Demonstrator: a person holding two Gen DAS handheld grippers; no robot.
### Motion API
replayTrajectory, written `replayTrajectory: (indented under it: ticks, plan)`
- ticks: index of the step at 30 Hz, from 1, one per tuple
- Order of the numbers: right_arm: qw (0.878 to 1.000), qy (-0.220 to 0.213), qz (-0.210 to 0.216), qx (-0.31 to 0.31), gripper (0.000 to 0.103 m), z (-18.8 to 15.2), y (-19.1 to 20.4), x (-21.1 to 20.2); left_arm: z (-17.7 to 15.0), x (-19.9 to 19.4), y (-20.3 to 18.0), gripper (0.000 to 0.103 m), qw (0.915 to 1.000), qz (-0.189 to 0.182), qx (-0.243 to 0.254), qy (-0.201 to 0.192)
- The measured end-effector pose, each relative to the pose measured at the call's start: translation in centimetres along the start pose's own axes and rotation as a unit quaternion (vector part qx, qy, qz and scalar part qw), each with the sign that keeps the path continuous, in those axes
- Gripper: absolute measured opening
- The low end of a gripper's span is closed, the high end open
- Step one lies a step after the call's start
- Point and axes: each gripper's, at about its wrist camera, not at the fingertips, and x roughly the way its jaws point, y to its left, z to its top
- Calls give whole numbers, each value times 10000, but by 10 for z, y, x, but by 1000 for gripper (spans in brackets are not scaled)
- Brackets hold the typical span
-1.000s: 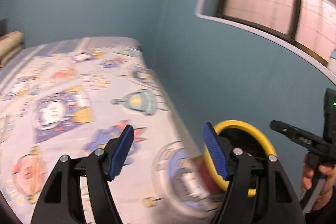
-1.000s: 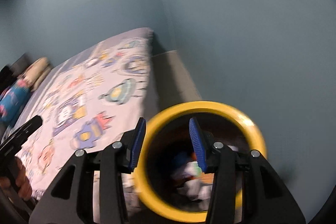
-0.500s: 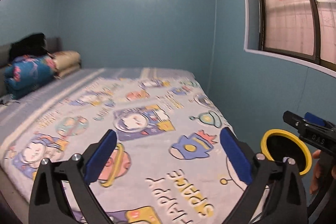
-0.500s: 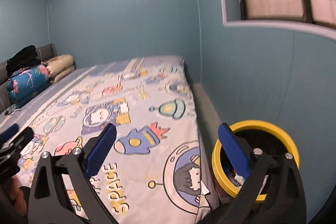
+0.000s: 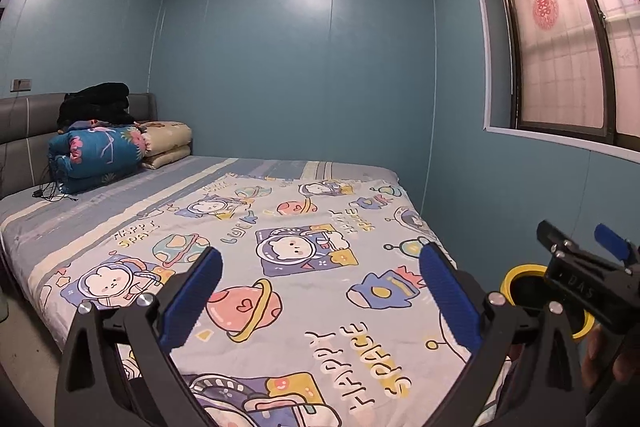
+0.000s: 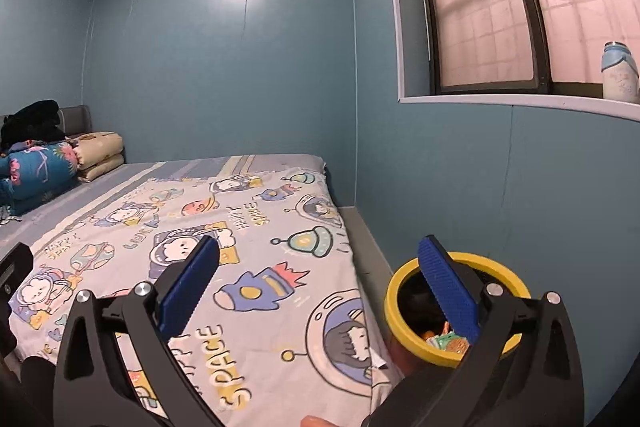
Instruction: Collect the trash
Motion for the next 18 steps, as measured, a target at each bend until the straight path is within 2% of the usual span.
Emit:
replayTrajectory:
  ticks: [7,18]
  plan:
    - [9996,247,94,95,95,-5,-1,0,-3,-2,2,95,10000,-6,-92,-24]
    - [9994,331,108,74,95,-9,2,0,-9,2,5,95,9998,-88,-170,85]
